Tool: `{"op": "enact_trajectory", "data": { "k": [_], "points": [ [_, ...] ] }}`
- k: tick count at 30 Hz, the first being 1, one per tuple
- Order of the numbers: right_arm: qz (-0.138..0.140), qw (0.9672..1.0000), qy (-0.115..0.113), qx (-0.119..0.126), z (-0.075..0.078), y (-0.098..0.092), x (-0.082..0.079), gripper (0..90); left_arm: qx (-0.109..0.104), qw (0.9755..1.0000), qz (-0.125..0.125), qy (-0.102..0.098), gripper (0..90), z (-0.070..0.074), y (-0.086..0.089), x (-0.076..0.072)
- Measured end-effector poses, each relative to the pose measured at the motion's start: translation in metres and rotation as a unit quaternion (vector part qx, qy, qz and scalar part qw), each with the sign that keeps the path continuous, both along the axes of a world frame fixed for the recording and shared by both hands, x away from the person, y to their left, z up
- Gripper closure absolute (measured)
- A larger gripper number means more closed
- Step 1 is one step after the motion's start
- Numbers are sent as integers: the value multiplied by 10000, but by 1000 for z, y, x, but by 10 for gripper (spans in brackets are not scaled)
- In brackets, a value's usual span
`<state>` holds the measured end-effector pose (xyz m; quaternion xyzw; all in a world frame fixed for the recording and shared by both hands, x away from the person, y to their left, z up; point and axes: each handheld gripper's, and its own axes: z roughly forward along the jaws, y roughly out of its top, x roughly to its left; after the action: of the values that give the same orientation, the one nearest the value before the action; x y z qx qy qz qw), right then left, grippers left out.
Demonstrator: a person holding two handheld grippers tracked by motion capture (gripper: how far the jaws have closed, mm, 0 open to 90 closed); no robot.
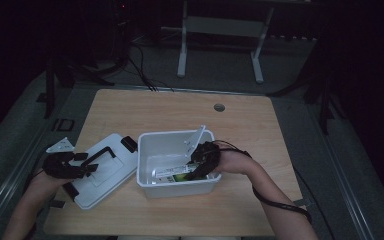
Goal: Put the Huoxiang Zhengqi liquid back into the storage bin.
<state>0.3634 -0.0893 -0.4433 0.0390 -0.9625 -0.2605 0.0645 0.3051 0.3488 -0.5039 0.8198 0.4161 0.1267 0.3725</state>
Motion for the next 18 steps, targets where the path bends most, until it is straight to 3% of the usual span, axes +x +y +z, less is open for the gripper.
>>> {"op": "enact_trajectory", "data": {
  "k": [3,11,18],
  "points": [
    [60,9998,-3,-202,-7,2,0,635,30,10000,-28,5,332,0,0,0],
    [34,9993,10,-378,-7,2,-1,616,14,10000,-34,6,332,2,-1,-1],
    [-48,9993,-16,-368,-1,-2,0,580,14,10000,-66,44,332,2,-2,-1]
  ]
}}
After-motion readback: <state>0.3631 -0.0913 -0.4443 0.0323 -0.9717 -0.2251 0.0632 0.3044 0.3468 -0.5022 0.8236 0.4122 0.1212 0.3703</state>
